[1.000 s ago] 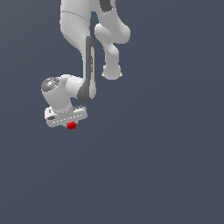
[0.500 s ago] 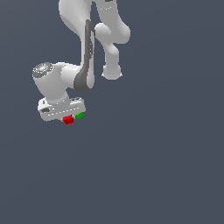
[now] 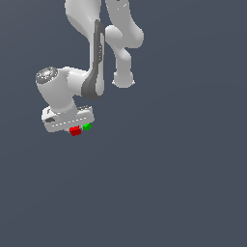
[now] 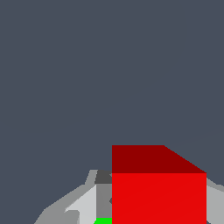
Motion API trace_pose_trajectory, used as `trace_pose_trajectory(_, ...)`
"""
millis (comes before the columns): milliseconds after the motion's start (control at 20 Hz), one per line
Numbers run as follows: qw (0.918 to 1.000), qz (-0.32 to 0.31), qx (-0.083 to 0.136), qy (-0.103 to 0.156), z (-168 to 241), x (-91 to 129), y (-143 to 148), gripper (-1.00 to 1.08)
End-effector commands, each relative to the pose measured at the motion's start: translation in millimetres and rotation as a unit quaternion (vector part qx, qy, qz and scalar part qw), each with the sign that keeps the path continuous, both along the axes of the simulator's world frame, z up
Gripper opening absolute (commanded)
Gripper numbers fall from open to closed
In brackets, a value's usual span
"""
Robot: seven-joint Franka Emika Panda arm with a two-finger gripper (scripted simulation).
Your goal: Stack the red cube on top of the green cube.
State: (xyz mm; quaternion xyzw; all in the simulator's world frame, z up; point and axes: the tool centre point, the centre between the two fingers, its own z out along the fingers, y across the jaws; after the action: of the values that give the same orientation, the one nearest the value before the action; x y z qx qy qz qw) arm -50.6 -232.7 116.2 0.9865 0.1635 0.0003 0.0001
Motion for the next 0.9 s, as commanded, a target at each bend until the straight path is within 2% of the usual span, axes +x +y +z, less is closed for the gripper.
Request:
trace_pose_trajectory(0, 1.0, 0.0, 0.0, 0.0, -2, -4, 0, -1.0)
trace_pose_trajectory(300, 1.0, 0.0, 0.0, 0.0, -13, -26, 3, -1.0)
trace_pose_trajectory(850, 1.0, 0.0, 0.0, 0.0, -44, -82, 9, -1.0)
